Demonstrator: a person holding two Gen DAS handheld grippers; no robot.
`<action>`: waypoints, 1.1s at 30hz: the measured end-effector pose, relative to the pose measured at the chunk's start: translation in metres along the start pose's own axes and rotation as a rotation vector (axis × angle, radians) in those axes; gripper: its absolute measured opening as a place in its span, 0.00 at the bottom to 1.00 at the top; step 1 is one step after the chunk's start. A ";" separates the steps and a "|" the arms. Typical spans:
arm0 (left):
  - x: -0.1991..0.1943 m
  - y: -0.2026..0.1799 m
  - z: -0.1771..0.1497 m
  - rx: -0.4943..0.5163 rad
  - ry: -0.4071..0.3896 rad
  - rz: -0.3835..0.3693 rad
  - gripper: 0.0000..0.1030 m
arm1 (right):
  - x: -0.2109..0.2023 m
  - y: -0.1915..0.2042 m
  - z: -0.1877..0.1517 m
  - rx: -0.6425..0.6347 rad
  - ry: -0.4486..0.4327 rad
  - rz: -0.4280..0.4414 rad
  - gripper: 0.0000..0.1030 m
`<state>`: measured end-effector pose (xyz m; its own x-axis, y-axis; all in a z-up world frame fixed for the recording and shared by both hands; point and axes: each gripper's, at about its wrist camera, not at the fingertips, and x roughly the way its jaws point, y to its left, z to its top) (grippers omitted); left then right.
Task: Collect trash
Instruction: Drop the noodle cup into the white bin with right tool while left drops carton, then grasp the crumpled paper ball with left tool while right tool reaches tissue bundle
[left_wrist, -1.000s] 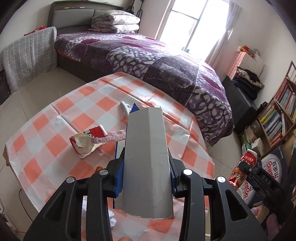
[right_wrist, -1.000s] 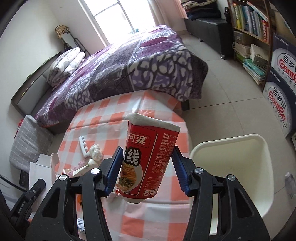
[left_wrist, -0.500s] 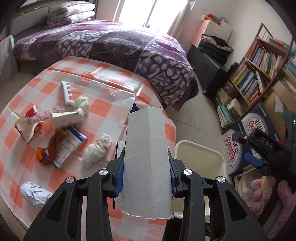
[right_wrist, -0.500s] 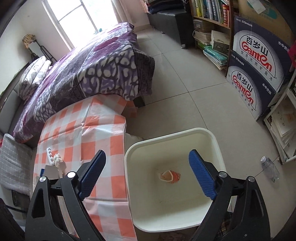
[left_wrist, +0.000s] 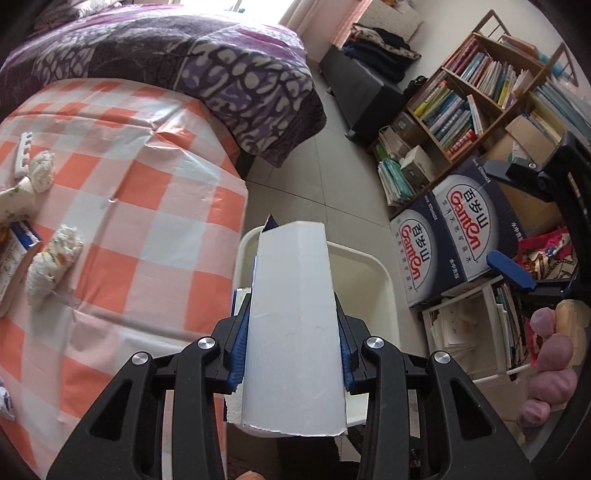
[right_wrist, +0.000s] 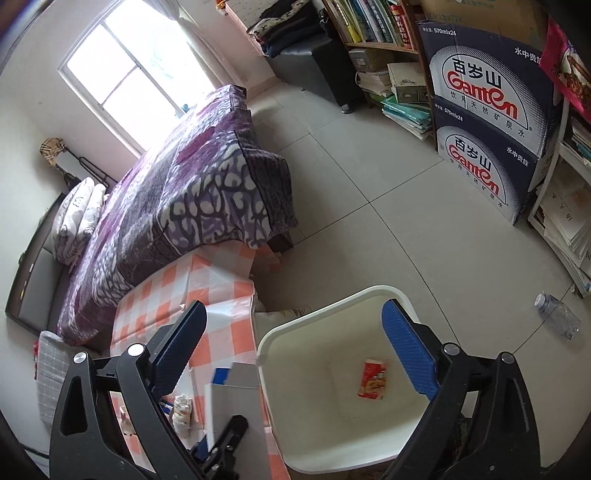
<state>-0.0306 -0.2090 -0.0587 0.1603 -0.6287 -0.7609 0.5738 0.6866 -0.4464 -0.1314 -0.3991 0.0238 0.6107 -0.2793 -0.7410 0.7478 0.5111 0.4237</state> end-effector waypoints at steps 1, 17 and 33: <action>0.005 -0.002 0.000 -0.003 0.009 -0.026 0.37 | -0.001 -0.001 0.001 0.007 -0.003 0.003 0.90; -0.013 0.031 0.001 -0.085 -0.011 0.082 0.69 | 0.017 0.017 -0.008 -0.016 0.041 -0.001 0.92; -0.084 0.122 -0.017 -0.351 -0.097 0.545 0.78 | 0.059 0.104 -0.078 -0.311 0.169 -0.030 0.93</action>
<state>0.0127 -0.0660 -0.0571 0.4356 -0.1756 -0.8828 0.0959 0.9843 -0.1484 -0.0377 -0.2993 -0.0168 0.5183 -0.1731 -0.8375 0.6340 0.7350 0.2405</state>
